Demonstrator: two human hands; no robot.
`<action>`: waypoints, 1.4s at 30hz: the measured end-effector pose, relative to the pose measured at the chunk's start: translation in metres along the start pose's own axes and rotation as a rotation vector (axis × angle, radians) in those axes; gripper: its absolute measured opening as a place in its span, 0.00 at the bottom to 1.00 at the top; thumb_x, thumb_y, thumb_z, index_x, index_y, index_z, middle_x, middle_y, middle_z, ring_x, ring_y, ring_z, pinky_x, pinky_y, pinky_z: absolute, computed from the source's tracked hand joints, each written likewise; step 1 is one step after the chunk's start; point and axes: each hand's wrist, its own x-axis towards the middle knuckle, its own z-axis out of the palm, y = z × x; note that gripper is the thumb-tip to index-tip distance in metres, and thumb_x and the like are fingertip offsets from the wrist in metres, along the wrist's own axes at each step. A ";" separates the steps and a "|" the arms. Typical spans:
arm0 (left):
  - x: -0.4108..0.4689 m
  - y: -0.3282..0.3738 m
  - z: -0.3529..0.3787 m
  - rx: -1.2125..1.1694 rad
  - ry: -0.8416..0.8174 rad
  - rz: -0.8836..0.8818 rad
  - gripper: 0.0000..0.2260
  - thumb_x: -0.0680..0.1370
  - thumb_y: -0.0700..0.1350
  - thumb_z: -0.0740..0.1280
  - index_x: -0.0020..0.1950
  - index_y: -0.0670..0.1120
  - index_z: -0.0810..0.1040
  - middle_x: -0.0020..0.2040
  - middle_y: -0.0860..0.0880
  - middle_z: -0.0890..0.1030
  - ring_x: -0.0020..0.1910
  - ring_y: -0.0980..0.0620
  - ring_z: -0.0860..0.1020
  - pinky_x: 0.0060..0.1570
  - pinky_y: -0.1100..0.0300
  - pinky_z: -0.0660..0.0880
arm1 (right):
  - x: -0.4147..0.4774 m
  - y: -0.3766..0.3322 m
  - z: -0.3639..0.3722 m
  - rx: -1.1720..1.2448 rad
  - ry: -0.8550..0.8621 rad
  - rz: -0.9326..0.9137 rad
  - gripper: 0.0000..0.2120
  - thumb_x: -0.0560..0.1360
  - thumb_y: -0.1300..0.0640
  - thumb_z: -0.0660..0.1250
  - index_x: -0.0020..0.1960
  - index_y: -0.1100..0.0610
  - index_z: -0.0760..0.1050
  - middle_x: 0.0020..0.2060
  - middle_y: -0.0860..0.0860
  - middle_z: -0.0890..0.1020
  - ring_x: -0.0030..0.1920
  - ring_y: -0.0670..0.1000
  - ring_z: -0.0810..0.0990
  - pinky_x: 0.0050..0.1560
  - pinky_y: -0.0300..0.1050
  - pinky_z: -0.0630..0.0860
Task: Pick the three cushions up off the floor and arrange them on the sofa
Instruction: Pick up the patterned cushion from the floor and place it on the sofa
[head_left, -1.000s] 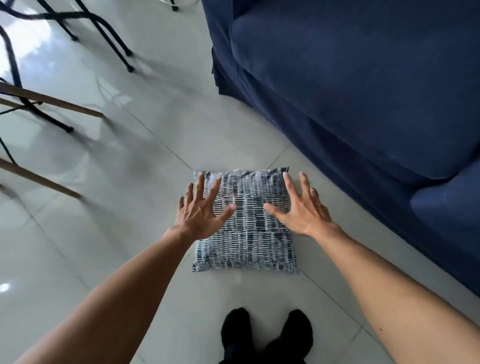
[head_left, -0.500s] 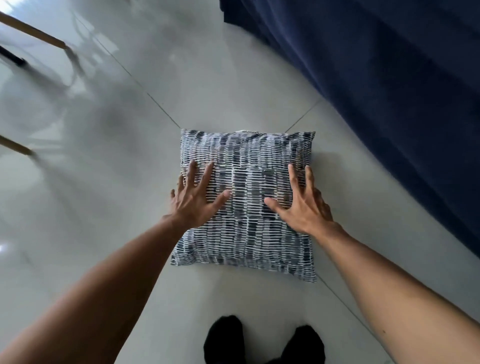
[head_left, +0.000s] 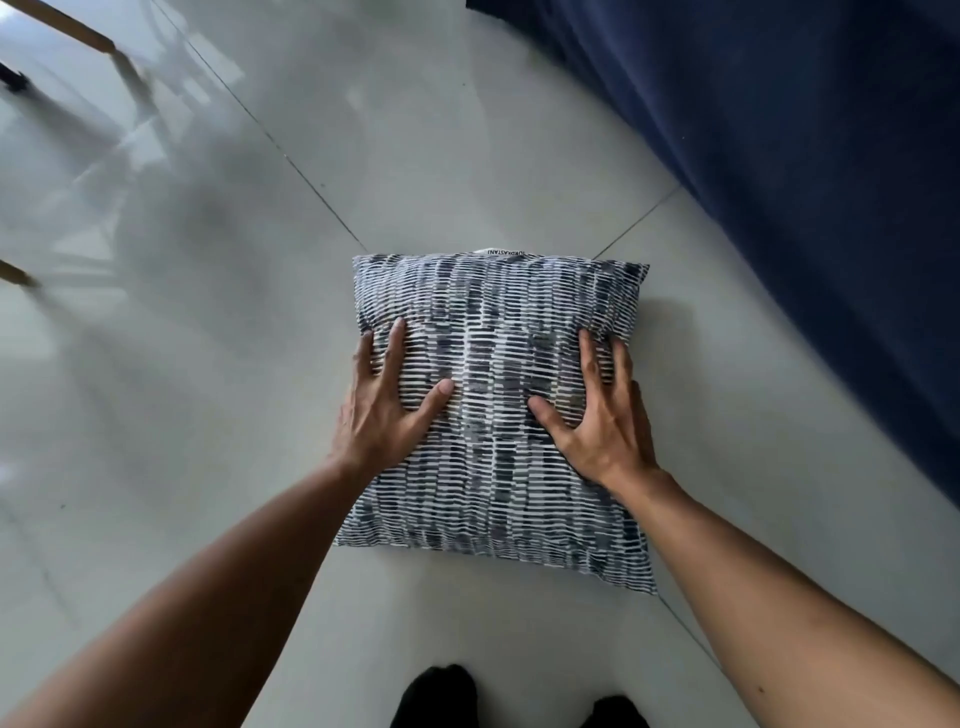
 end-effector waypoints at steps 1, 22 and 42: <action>-0.001 0.003 -0.002 -0.035 -0.002 0.004 0.42 0.74 0.74 0.59 0.82 0.64 0.44 0.84 0.44 0.48 0.81 0.39 0.56 0.70 0.35 0.65 | 0.000 -0.004 -0.004 0.026 0.000 -0.006 0.49 0.69 0.21 0.51 0.82 0.40 0.40 0.83 0.56 0.44 0.79 0.63 0.58 0.72 0.59 0.65; -0.075 0.081 -0.140 -0.131 0.114 0.208 0.37 0.77 0.65 0.65 0.83 0.55 0.57 0.83 0.43 0.52 0.82 0.47 0.52 0.70 0.49 0.61 | -0.053 -0.112 -0.112 -0.011 0.040 -0.182 0.41 0.77 0.35 0.62 0.83 0.44 0.47 0.82 0.58 0.44 0.80 0.62 0.53 0.74 0.57 0.63; -0.131 0.221 -0.354 -0.169 0.350 0.404 0.35 0.78 0.59 0.68 0.82 0.52 0.61 0.82 0.43 0.54 0.81 0.46 0.54 0.72 0.48 0.60 | -0.113 -0.268 -0.342 0.006 0.293 -0.362 0.42 0.74 0.35 0.60 0.83 0.48 0.52 0.81 0.62 0.48 0.80 0.63 0.54 0.75 0.57 0.61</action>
